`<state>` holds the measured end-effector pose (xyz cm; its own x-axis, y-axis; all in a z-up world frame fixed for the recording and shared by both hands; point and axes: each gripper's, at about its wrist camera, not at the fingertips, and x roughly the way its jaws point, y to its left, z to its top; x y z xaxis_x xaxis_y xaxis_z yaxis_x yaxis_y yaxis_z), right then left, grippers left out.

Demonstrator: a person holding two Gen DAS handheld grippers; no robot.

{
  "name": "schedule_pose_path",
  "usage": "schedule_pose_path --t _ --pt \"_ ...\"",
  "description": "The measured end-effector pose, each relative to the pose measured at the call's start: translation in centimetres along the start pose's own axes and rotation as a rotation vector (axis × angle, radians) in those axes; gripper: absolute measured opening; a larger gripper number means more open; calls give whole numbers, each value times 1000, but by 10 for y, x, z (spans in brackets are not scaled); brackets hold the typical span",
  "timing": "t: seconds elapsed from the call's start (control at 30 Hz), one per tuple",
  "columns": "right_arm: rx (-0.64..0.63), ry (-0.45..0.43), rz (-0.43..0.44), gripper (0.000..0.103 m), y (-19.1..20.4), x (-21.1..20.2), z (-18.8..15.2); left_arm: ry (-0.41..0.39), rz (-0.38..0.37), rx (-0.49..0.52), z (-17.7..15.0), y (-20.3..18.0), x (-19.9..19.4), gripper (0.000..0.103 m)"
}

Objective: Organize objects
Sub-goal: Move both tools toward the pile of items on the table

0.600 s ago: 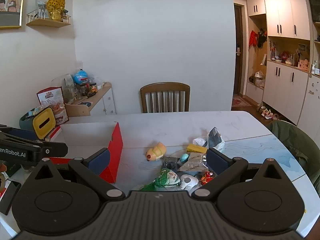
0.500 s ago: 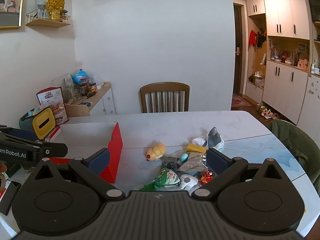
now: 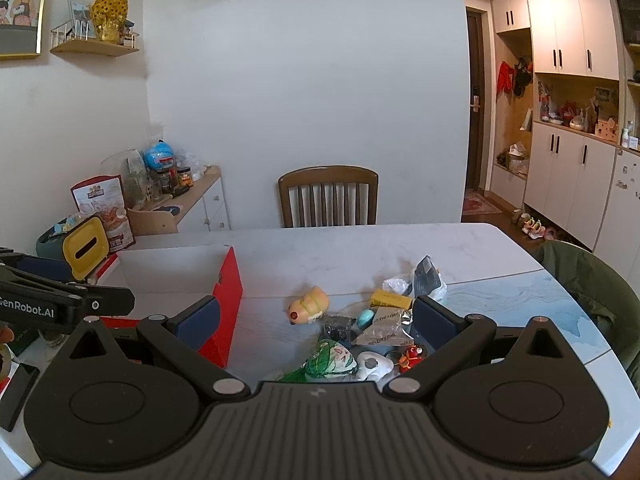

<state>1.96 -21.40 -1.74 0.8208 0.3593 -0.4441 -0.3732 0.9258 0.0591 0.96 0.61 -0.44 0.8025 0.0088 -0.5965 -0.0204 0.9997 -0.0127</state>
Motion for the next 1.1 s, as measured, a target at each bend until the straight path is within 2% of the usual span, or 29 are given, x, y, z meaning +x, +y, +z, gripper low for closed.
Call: schedule_pose_path --t 0.4,0.63,0.83,1.1 --pt "-1 5 37 103 -23 23 5 7 12 -3 14 -13 17 103" --pt "-5 21 50 103 -45 46 6 37 17 -9 25 -22 39 103" --pt "-59 26 61 103 -71 70 0 54 23 9 28 -31 63 103" --pt "-125 111 62 102 -111 119 -23 128 -9 55 16 -50 109 103"
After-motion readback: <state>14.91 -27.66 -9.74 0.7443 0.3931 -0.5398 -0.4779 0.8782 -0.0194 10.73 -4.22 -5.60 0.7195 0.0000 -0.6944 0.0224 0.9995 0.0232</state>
